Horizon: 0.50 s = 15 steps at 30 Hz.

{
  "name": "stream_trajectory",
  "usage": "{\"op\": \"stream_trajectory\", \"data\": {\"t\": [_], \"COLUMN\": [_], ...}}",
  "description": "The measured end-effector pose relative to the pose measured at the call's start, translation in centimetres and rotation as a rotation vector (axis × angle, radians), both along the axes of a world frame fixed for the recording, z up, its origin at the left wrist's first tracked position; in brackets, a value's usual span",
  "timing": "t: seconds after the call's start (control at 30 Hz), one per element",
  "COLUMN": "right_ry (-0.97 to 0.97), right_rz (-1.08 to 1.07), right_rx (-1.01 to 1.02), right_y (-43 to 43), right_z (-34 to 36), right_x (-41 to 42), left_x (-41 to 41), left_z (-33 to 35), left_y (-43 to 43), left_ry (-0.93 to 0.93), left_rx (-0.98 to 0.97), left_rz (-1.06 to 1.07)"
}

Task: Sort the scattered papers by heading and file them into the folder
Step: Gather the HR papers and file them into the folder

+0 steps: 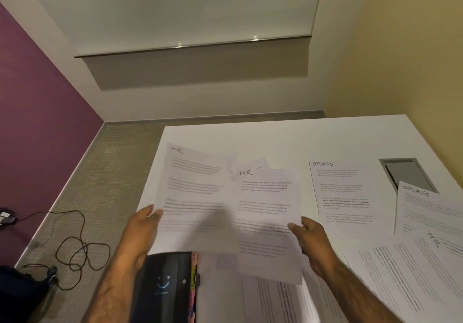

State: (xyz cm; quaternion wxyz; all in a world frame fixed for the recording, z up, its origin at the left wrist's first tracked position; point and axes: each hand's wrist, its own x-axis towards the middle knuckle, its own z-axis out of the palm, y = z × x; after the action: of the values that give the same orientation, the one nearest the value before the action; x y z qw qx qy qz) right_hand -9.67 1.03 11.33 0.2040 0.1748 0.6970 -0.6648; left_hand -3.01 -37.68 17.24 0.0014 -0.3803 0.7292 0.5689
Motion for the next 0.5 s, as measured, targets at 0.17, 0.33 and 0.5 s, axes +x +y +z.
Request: {"op": "stream_trajectory", "data": {"t": [0.17, 0.33, 0.5], "right_ry": [-0.079, -0.083, -0.111], "right_rz": [0.101, 0.133, 0.216], "right_rx": [-0.17, -0.26, -0.332], "right_y": [-1.2, -1.1, -1.0], "right_z": [1.9, 2.2, 1.5], "right_x": [0.2, 0.1, 0.1], "left_x": [1.2, 1.3, 0.9], "left_z": [0.1, 0.9, 1.6], "left_y": [7.0, 9.2, 9.0], "left_ry": [-0.046, -0.113, -0.045], "left_rx": [-0.062, -0.056, 0.303], "left_rz": [-0.207, -0.371, -0.348]}}
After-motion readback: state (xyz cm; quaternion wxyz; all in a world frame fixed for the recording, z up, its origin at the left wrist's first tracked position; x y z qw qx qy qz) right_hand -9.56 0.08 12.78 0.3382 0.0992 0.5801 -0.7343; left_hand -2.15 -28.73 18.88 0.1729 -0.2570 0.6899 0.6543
